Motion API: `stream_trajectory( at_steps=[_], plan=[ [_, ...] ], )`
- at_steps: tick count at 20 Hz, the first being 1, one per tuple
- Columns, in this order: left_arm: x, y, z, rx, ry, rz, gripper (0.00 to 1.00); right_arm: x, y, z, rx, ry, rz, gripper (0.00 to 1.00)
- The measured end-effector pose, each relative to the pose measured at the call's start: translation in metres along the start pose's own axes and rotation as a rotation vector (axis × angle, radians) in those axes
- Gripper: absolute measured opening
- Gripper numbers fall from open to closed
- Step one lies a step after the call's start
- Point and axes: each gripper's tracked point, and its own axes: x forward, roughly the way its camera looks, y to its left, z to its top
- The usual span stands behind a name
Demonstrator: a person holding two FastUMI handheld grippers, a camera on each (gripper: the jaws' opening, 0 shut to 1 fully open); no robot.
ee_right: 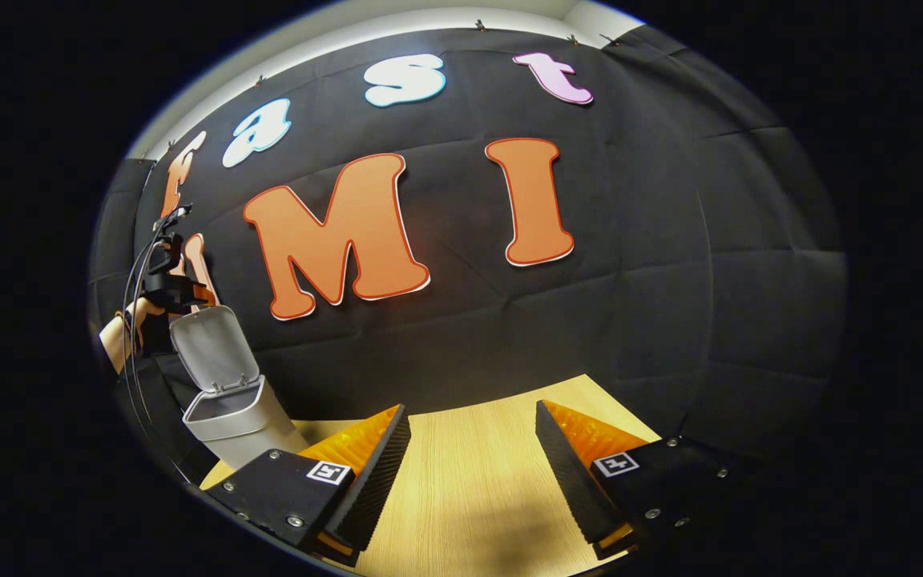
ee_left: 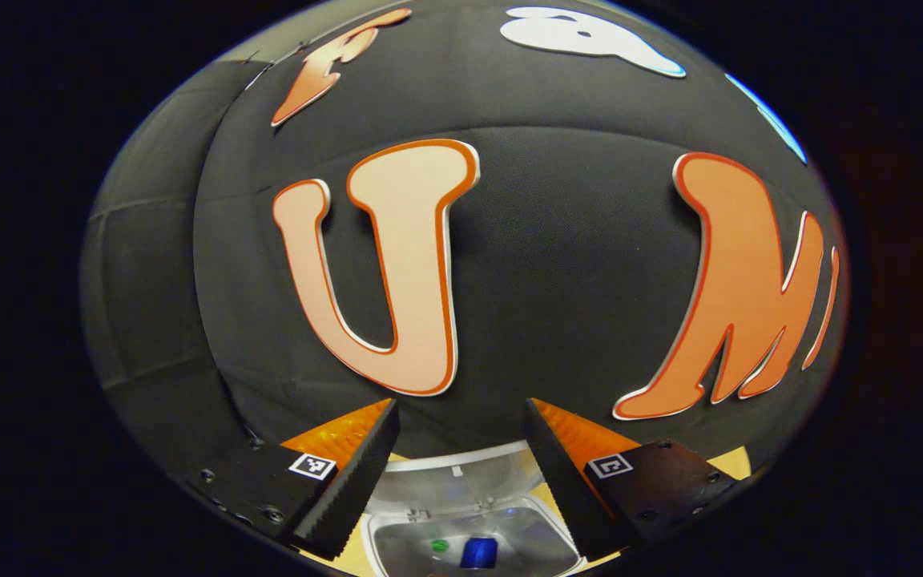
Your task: Press the lid of the desktop garbage bin to open it, pick up the crumpled paper on the desktop and throw it into the bin, then pick up the pop can on the desktop and drop it into the bin, and finally close the garbage bin lid.
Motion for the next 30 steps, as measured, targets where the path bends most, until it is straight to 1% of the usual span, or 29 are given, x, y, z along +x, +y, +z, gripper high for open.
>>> stream_trajectory(
  at_steps=[2,3,5,7,9,10,13,14,16,18,20,22,24,25,26,27,28,29,30],
  plan=[
    [-0.026,-0.004,-0.011,-0.008,-0.016,-0.028,0.97,0.0,0.001,-0.002,-0.009,0.008,0.016,0.94],
    [-0.04,-0.008,-0.02,-0.01,-0.023,-0.04,0.94,0.0,0.004,-0.001,-0.011,0.011,0.026,0.94],
    [-0.067,-0.013,-0.038,-0.026,-0.054,-0.042,0.92,0.005,0.013,-0.001,-0.015,0.017,0.047,0.94],
    [-0.09,-0.017,-0.068,-0.032,-0.061,-0.034,0.92,0.006,0.02,-0.001,-0.021,0.022,0.073,0.94],
    [-0.103,-0.015,-0.095,-0.025,-0.091,0.003,0.92,0.004,0.023,-0.002,-0.032,0.028,0.095,0.94],
    [-0.106,-0.016,-0.105,-0.018,-0.099,0.008,0.92,0.004,0.026,-0.004,-0.036,0.037,0.105,0.94],
    [-0.107,-0.018,-0.137,0.023,-0.081,0.023,0.93,0.002,0.026,-0.007,-0.047,0.051,0.121,0.94],
    [-0.106,-0.018,-0.146,0.02,-0.065,0.023,0.92,0.003,0.026,-0.008,-0.053,0.051,0.124,0.94],
    [-0.104,-0.019,-0.157,-0.015,-0.043,0.019,0.93,0.001,0.025,-0.009,-0.06,0.058,0.123,0.94],
    [-0.103,-0.018,-0.17,-0.026,-0.013,0.021,0.92,0.001,0.023,-0.01,-0.063,0.061,0.125,0.94],
    [-0.099,-0.017,-0.186,-0.006,0.025,0.022,0.93,0.001,0.022,-0.01,-0.063,0.063,0.124,0.94],
    [-0.099,-0.019,-0.202,0.038,0.085,0.021,0.93,0.002,0.024,-0.011,-0.059,0.065,0.125,0.94],
    [-0.097,-0.019,-0.191,0.074,0.07,0.028,0.93,0.003,0.026,-0.012,-0.054,0.069,0.13,0.94],
    [-0.096,-0.018,-0.196,0.061,0.101,0.029,0.93,0.003,0.026,-0.012,-0.053,0.067,0.129,0.94],
    [-0.097,-0.018,-0.2,0.021,0.104,0.024,0.94,0.005,0.025,-0.011,-0.051,0.063,0.124,0.94],
    [-0.097,-0.02,-0.205,0.016,0.113,0.007,0.94,0.005,0.024,-0.012,-0.045,0.062,0.122,0.94],
    [-0.095,-0.02,-0.208,0.033,0.109,-0.005,0.96,0.005,0.026,-0.014,-0.037,0.068,0.128,0.94],
    [-0.094,-0.02,-0.207,0.048,0.092,-0.008,0.94,0.006,0.029,-0.016,-0.034,0.072,0.132,0.94],
    [-0.094,-0.02,-0.205,0.049,0.081,-0.008,0.96,0.008,0.03,-0.017,-0.036,0.08,0.134,0.94]
  ],
)
